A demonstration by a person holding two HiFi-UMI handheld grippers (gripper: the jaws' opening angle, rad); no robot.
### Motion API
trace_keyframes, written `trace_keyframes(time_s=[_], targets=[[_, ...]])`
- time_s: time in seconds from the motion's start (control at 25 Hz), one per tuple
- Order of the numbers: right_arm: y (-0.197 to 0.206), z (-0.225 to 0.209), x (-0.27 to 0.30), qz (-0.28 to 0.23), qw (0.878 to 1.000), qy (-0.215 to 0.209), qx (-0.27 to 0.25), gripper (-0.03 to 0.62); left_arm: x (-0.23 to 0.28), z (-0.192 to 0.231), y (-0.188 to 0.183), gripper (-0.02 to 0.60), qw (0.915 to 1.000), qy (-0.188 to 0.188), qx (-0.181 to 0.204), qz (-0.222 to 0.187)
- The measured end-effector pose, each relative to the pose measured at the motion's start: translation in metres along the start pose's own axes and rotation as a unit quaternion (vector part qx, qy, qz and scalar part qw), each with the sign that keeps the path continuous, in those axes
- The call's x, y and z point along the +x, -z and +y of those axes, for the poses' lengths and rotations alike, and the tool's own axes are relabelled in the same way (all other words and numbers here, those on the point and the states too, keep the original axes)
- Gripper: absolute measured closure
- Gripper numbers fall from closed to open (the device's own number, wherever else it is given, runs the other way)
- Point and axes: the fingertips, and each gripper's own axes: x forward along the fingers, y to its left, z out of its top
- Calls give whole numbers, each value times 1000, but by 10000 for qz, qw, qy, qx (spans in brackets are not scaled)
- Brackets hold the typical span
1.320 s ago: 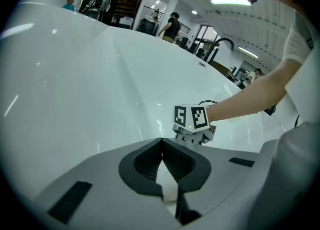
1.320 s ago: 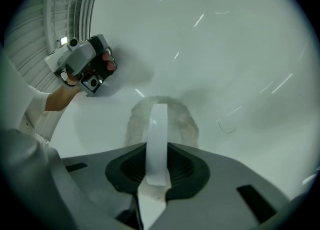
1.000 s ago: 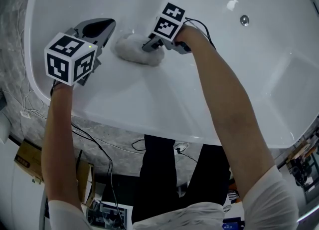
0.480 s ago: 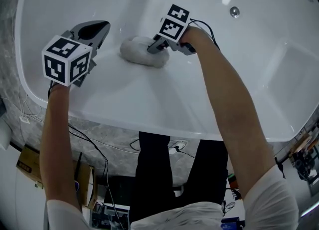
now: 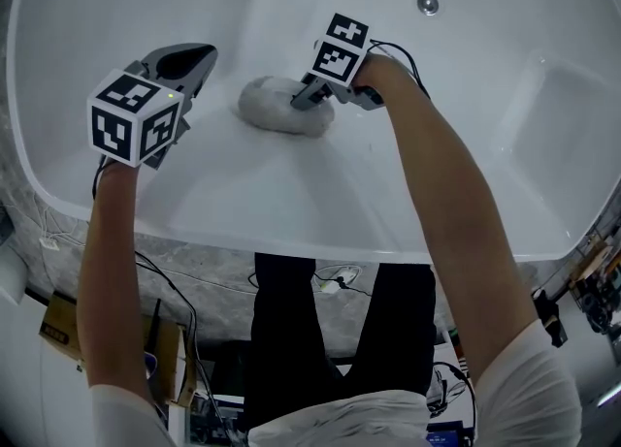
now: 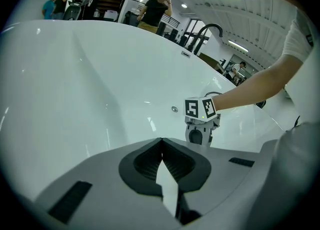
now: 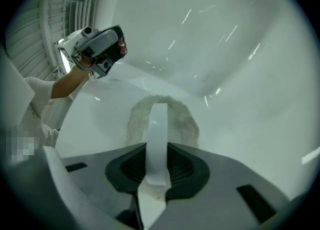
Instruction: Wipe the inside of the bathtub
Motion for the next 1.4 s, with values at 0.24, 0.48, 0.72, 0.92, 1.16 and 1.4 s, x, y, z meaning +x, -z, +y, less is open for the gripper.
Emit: trace_keyframes(time_s=[0.24,0.48,0.72,0.92,1.16,1.4], targets=[[38,-4,-13,9,10000,16,37,500,27,-26,-16,569,9997,168,139,51],[91,-12,-28,20,9998,154,106,500,51,-67,-26,569,9990,319,279,134],[132,-17,-47,2,9996,235,166,500,77,-101,-39,569,9979,462,410,205],[186,-15,-79,-63,9992,327,231,500,105,-153,-67,569,9964,598,560,220],[209,-19,-84,-59,9988,395,299,500,122,-172,-66,569,9950,727,620,287],[218,-24,-83,-46,9984,428,355,500,131,-178,-59,569,9933,852,696,338]])
